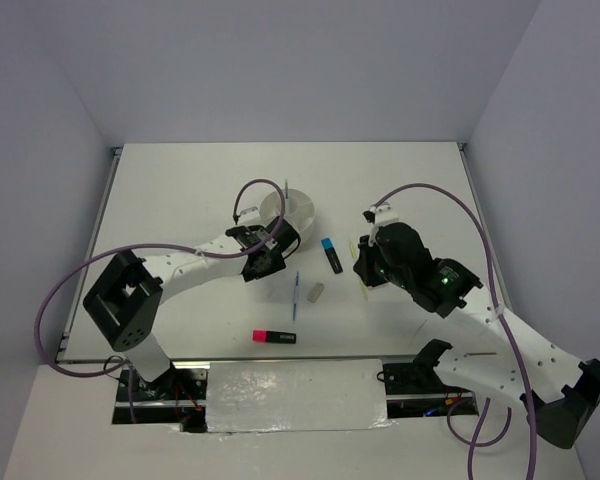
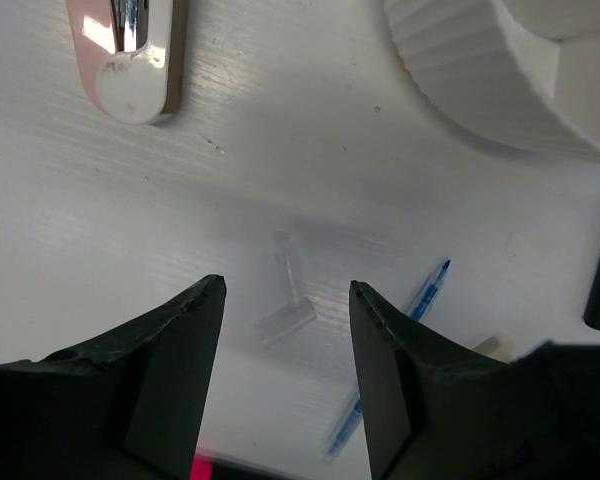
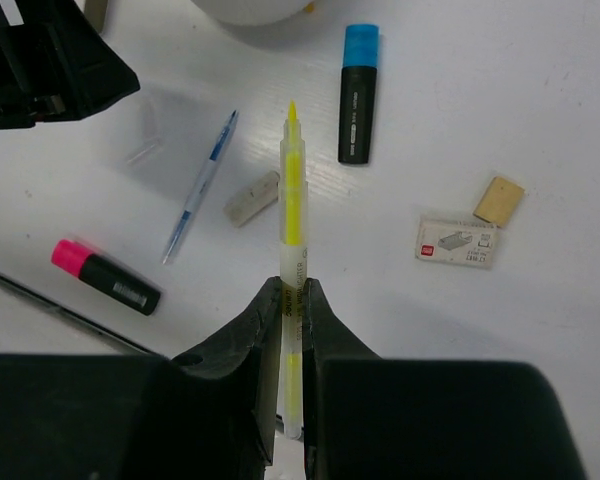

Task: Sort the stationery into containers
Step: Close the pen cap on the pen.

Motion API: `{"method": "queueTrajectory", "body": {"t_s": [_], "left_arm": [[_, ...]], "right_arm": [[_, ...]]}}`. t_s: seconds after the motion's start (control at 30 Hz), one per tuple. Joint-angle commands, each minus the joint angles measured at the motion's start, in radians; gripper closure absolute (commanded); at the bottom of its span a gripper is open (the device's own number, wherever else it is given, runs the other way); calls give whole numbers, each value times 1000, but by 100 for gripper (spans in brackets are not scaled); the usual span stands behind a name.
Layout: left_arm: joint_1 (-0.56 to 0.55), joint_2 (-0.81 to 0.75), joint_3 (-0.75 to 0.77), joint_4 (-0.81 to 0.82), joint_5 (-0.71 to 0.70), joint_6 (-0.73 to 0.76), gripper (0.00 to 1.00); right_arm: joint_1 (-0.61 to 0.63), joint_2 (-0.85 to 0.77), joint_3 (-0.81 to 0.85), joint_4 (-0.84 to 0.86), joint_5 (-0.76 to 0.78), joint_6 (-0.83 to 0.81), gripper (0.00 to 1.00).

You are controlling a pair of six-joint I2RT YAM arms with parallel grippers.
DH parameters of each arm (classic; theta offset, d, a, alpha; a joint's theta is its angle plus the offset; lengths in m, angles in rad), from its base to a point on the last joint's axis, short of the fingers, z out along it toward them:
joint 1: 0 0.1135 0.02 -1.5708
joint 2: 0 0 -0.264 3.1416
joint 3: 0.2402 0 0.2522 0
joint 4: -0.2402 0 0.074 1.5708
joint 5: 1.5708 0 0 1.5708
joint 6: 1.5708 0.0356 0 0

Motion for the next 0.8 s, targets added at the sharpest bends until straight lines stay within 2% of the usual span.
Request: {"method": "queueTrajectory", "body": {"t_s": [0.0, 0.1, 0.77], "left_arm": [[-4, 31, 29, -42, -25, -60, 35], [-4, 62, 34, -39, -19, -72, 42], [-11, 148, 38, -10, 15, -83, 45]], "right_arm": [[7, -30, -10, 35, -19, -8, 97], [7, -43, -19, 40, -31, -11, 97], [7, -62, -47, 56, -56, -28, 97]]}}
